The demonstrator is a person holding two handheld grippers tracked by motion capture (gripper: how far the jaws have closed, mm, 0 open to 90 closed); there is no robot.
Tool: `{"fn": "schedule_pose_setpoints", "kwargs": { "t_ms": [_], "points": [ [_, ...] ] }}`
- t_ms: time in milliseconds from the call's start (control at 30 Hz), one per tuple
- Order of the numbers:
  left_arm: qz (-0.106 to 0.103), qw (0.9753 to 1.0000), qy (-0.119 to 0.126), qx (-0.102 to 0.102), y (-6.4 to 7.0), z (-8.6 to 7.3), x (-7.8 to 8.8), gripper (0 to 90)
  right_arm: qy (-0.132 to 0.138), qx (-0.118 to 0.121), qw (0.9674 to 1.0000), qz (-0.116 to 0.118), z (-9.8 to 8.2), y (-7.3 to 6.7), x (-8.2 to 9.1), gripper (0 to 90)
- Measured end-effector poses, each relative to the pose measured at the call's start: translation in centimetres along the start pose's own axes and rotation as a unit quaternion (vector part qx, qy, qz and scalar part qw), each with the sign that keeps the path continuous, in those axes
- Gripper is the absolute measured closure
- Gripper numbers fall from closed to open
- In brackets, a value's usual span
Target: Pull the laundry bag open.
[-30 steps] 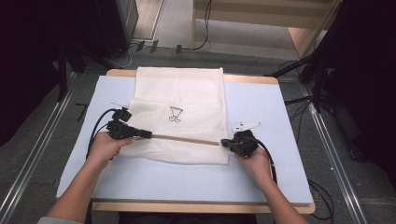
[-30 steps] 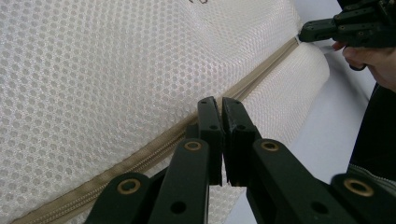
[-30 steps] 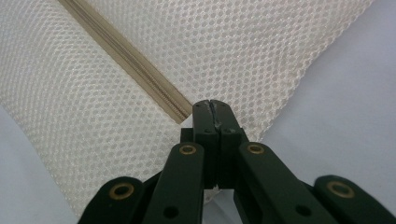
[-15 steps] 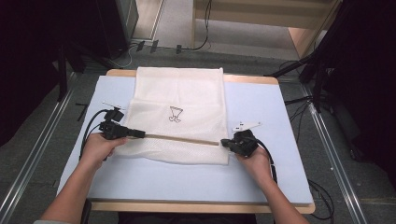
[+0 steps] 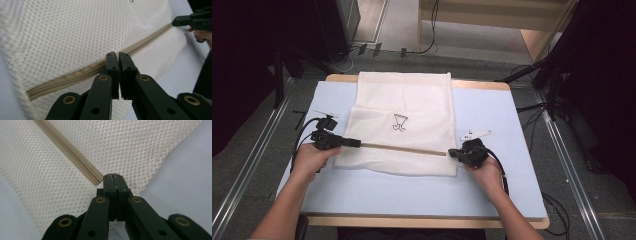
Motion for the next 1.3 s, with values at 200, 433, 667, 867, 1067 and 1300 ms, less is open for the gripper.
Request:
{"fn": "schedule_pose_setpoints", "kwargs": {
  "t_ms": [200, 433, 667, 867, 1067, 1300],
  "points": [
    [0.003, 1.0000, -0.008, 0.000, -0.1, -0.3, 0.0, 89.1, 0.002, 0.003, 1.0000, 0.002, 0.1, 0.0, -0.1, 90.0],
    [0.014, 0.9998, -0.009, 0.015, -0.7, -0.5, 0.4, 89.2, 0.001, 0.004, 1.0000, 0.001, 0.1, 0.0, -0.1, 90.0],
    [0.053, 0.9985, -0.013, 0.009, -1.8, -0.9, 1.7, 89.2, 0.001, 0.001, 1.0000, 0.003, 0.1, 0.0, -0.1, 90.0],
    [0.048, 0.9987, 0.001, 0.016, -2.1, -0.9, 2.4, 89.2, 0.001, 0.001, 1.0000, 0.004, 0.1, 0.0, -0.1, 90.0],
    [0.051, 0.9981, 0.012, 0.032, -3.4, -1.6, 4.0, 89.1, -0.002, 0.000, 1.0000, 0.004, 0.0, 0.0, -0.1, 90.0],
    [0.054, 0.9973, 0.023, 0.045, -4.7, -2.9, 5.9, 89.1, -0.002, -0.003, 0.9999, 0.010, 0.1, 0.0, -0.1, 90.0]
  ]
}}
Point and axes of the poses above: each handheld gripper's, and its own axes: x roughly backward along the jaws, z roughly out of its top, y roughly to its right, the point moved 10 cm from there along -x, roughly forward along the jaws, and after that the axes turned 14 degrees about -z, right-handed, at the moved point
